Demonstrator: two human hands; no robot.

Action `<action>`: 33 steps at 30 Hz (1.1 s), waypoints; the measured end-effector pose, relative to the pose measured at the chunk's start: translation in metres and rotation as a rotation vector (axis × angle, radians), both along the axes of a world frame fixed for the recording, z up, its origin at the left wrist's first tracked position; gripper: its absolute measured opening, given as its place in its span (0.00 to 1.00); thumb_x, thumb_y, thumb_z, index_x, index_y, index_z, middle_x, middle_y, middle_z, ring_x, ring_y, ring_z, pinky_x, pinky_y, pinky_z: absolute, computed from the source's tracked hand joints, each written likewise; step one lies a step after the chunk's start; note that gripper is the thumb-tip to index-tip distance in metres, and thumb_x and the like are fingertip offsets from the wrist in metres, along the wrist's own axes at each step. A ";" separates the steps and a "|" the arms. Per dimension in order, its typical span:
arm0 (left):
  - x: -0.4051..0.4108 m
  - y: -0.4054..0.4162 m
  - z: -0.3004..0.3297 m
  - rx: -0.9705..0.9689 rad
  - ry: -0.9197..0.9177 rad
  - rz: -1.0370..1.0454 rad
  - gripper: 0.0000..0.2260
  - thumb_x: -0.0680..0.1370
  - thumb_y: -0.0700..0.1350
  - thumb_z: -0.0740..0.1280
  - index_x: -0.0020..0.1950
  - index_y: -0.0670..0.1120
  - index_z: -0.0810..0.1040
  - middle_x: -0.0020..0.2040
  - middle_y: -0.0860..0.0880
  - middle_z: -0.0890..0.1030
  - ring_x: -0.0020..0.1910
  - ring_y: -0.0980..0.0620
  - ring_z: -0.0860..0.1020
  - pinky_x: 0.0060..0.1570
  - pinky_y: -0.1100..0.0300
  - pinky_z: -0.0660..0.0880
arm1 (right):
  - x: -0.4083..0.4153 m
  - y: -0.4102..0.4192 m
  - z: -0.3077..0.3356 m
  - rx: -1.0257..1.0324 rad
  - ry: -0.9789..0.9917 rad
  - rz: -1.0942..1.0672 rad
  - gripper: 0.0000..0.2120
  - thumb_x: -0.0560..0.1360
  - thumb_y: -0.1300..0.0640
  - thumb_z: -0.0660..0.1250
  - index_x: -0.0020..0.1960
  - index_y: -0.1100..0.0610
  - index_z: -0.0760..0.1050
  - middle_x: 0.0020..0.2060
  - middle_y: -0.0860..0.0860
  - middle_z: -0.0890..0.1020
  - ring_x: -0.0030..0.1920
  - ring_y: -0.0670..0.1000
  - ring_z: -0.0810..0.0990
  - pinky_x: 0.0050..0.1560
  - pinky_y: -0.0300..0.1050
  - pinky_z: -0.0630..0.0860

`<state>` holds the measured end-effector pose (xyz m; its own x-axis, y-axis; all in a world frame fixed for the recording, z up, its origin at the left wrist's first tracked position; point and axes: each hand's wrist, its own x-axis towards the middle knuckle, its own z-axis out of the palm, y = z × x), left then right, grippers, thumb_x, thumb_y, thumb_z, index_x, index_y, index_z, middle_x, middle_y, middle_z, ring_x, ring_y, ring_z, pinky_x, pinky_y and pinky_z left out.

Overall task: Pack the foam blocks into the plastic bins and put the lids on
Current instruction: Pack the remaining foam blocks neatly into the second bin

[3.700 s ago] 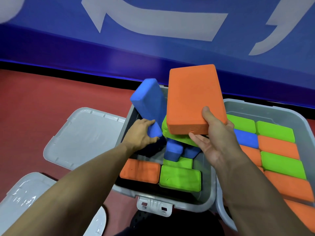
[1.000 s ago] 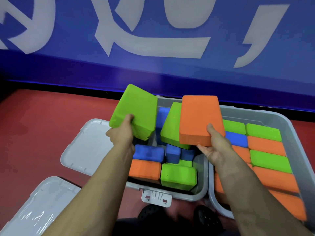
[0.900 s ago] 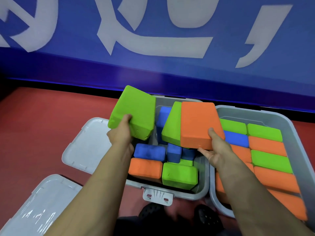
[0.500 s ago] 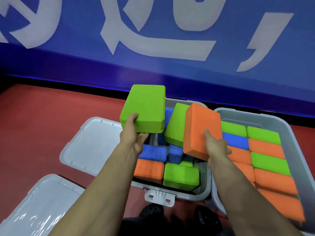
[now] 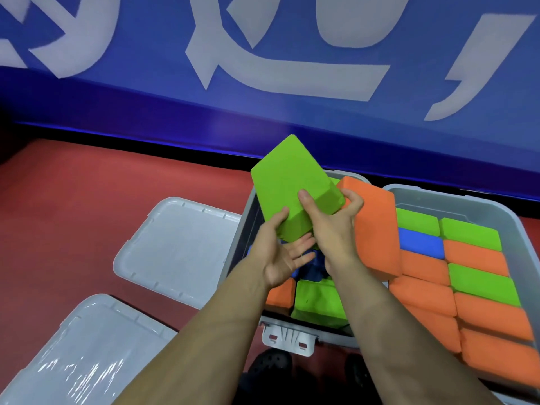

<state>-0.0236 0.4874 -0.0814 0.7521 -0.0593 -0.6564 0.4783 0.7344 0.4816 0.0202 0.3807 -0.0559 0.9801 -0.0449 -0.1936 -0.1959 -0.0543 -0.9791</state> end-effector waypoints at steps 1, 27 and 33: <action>-0.001 -0.002 -0.002 -0.001 0.001 -0.030 0.23 0.75 0.60 0.70 0.62 0.44 0.80 0.64 0.38 0.80 0.65 0.44 0.79 0.70 0.45 0.71 | 0.000 -0.001 -0.002 -0.028 -0.024 -0.017 0.38 0.64 0.40 0.80 0.64 0.43 0.60 0.59 0.49 0.79 0.56 0.48 0.80 0.59 0.52 0.78; 0.086 -0.041 -0.108 0.743 0.009 -0.121 0.15 0.78 0.52 0.59 0.40 0.50 0.82 0.37 0.54 0.81 0.40 0.51 0.77 0.39 0.53 0.72 | 0.040 -0.055 -0.012 0.400 0.223 -0.296 0.32 0.76 0.54 0.74 0.72 0.46 0.59 0.54 0.44 0.83 0.51 0.49 0.85 0.38 0.51 0.83; 0.071 -0.048 -0.111 0.645 -0.012 -0.185 0.18 0.82 0.56 0.57 0.56 0.51 0.84 0.55 0.57 0.84 0.50 0.60 0.79 0.64 0.44 0.75 | 0.037 -0.055 -0.016 0.399 0.216 -0.284 0.33 0.76 0.55 0.74 0.72 0.48 0.59 0.52 0.42 0.82 0.44 0.42 0.85 0.30 0.45 0.81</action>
